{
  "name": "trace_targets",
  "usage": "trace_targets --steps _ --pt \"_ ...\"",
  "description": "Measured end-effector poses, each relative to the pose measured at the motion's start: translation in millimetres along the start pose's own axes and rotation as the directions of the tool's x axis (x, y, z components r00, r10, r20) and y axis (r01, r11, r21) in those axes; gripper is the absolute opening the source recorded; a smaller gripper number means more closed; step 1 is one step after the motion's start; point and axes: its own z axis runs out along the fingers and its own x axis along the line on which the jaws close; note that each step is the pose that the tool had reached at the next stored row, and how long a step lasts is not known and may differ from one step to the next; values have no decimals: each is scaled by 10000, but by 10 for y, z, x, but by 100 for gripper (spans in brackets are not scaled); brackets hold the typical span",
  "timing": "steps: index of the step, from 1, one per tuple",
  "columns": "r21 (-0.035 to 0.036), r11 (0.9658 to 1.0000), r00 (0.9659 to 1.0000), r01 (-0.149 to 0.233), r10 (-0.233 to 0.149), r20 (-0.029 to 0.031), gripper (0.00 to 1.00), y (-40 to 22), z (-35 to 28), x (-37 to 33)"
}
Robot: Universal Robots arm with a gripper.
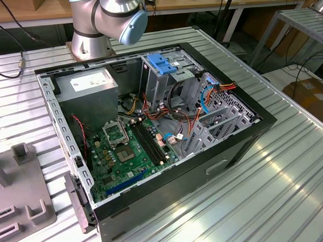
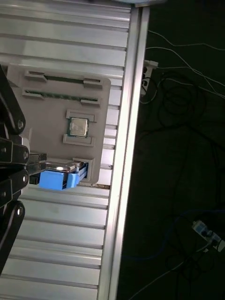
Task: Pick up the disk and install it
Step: 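Pick up the disk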
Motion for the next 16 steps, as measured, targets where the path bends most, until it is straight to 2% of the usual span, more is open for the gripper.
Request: trace_targets --steps 12,15,16 --pt "1 10000 10000 14 -14 0 11 0 1 0" --pt "2 10000 10000 15 -15 -2 29 0 1 0" --pt "2 10000 10000 14 -14 -1 29 0 1 0"
